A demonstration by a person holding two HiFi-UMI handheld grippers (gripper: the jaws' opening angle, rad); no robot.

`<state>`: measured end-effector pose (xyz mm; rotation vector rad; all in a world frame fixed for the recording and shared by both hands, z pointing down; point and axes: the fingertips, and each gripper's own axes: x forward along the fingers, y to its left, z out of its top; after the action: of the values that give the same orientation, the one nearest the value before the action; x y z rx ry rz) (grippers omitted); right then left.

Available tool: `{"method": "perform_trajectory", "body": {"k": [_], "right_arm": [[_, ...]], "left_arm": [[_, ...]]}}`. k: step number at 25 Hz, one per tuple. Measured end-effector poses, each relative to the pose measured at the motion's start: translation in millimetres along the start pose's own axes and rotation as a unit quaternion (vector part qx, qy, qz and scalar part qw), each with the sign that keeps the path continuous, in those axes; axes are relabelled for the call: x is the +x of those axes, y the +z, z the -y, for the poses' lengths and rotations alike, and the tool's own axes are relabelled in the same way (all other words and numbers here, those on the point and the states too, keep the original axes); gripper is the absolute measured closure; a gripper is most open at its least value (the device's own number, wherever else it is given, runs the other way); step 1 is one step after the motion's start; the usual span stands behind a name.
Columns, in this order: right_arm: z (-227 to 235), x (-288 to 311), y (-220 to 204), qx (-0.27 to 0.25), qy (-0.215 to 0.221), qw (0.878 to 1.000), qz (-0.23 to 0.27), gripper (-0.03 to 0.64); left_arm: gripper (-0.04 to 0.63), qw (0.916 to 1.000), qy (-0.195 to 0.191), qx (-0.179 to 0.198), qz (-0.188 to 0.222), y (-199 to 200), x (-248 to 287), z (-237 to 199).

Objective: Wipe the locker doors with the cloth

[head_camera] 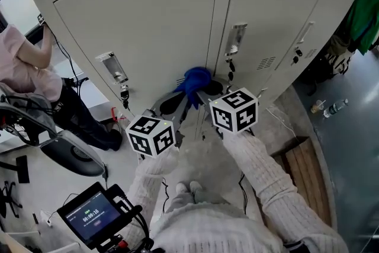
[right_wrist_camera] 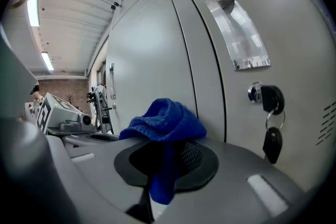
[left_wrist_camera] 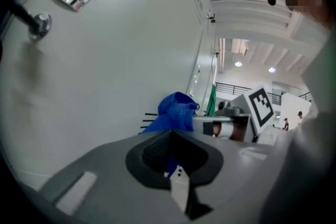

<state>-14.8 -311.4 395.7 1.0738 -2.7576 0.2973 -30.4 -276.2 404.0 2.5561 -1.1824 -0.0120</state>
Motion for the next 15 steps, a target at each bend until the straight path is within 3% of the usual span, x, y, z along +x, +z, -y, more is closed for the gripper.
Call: {"method": "perform_trajectory", "body": {"k": [15], "right_arm": [[-2, 13, -49, 0.045, 0.001, 0.998, -0.036, 0.568]], "left_arm": [[0.591, 0.9983, 0.012, -0.041, -0.039, -44, -6, -11]]}}
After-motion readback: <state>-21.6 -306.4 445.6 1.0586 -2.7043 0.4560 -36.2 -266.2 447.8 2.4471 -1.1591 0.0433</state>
